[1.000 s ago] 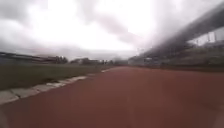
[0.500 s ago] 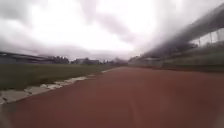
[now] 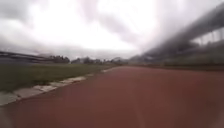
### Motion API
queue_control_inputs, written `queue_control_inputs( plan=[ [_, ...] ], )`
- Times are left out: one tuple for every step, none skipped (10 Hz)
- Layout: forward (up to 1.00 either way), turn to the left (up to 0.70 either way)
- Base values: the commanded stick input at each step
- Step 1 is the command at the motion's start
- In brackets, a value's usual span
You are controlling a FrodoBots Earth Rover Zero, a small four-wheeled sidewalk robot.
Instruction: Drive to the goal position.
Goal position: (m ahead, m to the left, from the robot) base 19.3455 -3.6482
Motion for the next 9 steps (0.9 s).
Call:
queue_control_inputs(
  plan=[
    [0.70, 0.00],
    [0.70, 0.00],
    [0.70, 0.00],
    [0.70, 0.00],
    [0.70, 0.00],
    [0.70, 0.00],
    [0.70, 0.00],
    [0.70, 0.00],
    [0.70, 0.00]
  ],
)
